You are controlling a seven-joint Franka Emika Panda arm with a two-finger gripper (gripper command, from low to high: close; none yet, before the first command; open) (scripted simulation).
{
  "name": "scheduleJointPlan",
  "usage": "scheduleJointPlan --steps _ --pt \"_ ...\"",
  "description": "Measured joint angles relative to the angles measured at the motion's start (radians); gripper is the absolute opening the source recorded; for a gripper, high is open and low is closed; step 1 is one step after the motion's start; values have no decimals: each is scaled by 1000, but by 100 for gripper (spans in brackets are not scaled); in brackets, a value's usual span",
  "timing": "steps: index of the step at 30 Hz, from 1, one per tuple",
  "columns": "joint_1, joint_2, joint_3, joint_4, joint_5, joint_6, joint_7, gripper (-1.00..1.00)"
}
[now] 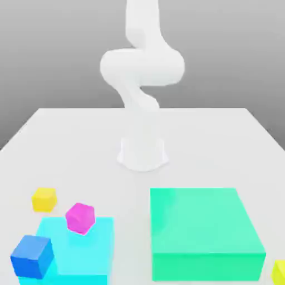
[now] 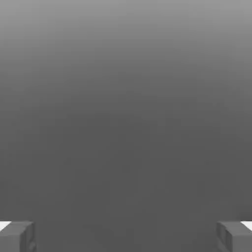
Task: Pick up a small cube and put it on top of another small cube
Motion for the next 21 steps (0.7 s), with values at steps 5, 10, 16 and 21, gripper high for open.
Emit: scheduleJointPlan --steps 5,10,16,21 --pt "-135 192 -55 -119 6 128 179 0" --pt "-265 379 -110 -234 10 252 355 0" --pt "-409 597 -185 -370 15 398 562 0" --pt "-509 780 -232 -455 60 523 670 0"
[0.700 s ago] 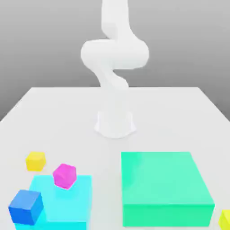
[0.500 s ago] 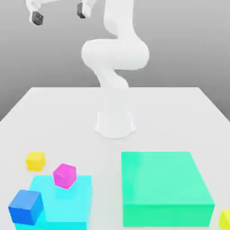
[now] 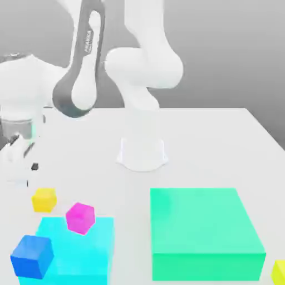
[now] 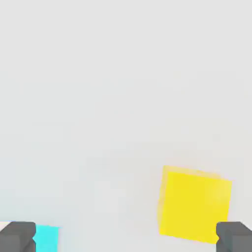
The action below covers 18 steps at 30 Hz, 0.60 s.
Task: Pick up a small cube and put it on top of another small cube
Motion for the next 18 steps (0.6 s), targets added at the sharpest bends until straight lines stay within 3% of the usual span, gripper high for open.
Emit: scheduleJointPlan --steps 6,7,14,18 --pt "-137 218 170 34 151 171 -101 0" --pt "-154 236 188 38 156 186 -105 -100" --pt "-154 232 187 37 150 184 -100 -100" --pt "-99 108 108 11 53 86 -28 -100"
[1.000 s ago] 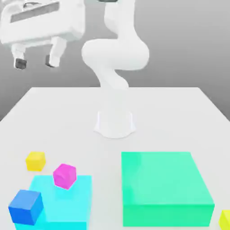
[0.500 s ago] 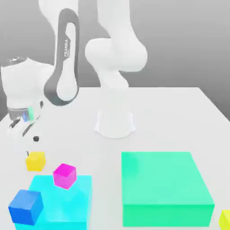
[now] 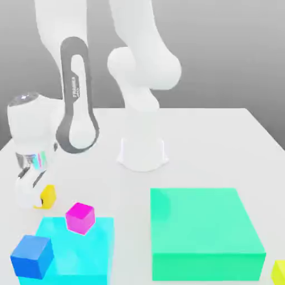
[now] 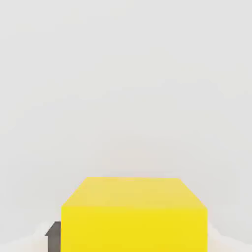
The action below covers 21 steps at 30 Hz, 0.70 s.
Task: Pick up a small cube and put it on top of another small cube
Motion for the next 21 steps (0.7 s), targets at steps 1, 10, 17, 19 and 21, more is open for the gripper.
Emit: scheduleJointPlan --steps 1,10,17,19,21 --pt "7 -36 -14 -7 -28 -28 21 -100" --pt "121 -93 43 205 -107 -297 0 -100" --pt "227 -52 120 459 -114 -510 -82 -100" --pt "255 -41 144 531 -116 -570 -106 -100" --pt "264 4 153 554 -118 -548 -115 -100"
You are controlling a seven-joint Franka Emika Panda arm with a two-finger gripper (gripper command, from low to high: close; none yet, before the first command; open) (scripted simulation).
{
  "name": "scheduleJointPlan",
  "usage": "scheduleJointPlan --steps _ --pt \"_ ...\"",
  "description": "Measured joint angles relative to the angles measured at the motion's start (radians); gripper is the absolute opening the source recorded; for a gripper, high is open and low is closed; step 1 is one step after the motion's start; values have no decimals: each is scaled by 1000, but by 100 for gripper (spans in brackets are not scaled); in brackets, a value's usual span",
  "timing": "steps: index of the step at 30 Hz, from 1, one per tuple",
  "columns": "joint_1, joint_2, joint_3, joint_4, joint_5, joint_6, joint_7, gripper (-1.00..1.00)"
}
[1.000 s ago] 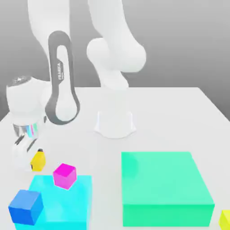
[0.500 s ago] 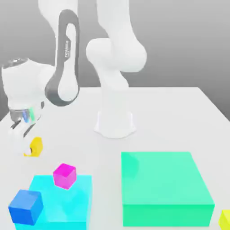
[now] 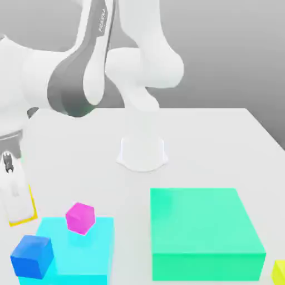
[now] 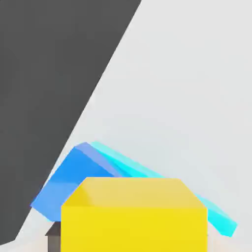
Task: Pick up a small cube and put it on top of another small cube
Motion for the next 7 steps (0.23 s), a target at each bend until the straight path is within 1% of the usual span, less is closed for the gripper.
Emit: scheduleJointPlan --steps 1,2,7 --pt "2 31 1 -1 -1 33 -1 -100" --pt "4 63 0 -6 0 69 -3 100" --pt "4 63 0 -6 0 69 -3 100"
